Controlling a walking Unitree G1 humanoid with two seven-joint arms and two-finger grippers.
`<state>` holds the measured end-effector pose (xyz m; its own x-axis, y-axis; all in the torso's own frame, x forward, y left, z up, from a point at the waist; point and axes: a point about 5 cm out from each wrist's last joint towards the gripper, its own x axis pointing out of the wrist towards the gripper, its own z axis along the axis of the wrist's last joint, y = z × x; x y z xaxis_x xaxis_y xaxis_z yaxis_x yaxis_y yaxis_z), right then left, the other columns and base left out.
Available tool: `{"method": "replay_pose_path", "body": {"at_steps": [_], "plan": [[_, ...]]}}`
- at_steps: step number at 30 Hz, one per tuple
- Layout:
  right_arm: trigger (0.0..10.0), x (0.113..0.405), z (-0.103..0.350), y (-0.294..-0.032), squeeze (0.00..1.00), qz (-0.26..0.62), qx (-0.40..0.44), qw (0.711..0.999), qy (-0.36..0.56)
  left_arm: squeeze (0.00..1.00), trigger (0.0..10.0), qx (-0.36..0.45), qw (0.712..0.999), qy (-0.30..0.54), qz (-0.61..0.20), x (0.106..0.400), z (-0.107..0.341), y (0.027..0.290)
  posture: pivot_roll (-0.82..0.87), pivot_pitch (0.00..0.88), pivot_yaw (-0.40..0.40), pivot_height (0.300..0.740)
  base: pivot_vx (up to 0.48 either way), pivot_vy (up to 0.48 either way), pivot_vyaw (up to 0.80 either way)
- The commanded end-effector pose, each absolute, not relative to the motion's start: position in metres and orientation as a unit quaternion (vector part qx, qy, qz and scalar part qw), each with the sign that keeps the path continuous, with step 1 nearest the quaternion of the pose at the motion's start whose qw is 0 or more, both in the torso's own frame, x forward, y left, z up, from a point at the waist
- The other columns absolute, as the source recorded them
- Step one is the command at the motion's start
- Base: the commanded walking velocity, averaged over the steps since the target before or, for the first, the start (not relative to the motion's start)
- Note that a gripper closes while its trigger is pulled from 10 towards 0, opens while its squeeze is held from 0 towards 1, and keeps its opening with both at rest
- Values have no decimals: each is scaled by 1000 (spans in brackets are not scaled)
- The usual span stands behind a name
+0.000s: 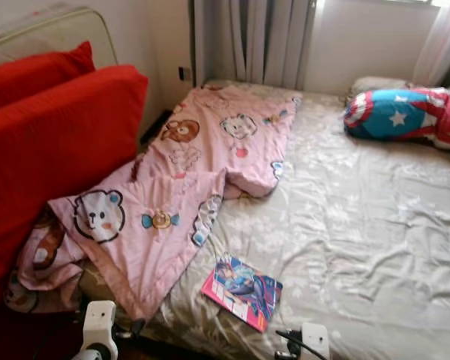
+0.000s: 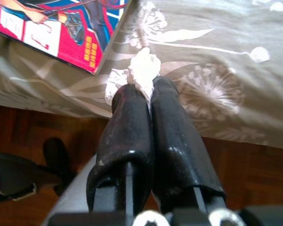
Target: Clean up the room
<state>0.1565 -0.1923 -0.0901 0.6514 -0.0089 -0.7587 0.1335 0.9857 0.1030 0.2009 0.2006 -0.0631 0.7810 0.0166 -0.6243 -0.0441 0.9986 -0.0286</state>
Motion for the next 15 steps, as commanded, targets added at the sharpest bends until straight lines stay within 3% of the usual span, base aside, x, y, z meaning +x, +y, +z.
{"method": "replay_pose_path", "body": {"at_steps": [1,7,9,15], "plan": [[10000,145,-95,-196,0,-45,66,894,440,0,10000,-26,935,353,32,194,-68,204,-65,0,-13,718,0,0,0],[10000,141,-95,-205,0,-52,53,893,443,0,10000,-34,930,363,46,194,-69,210,-65,0,-4,718,0,0,0],[10000,154,-94,-186,0,-40,49,895,442,0,10000,-35,931,361,46,195,-68,210,-66,0,2,718,0,0,666],[10000,154,-95,-183,0,-39,52,892,448,0,10000,-35,928,369,48,193,-70,210,-84,0,7,718,0,0,790]]}}
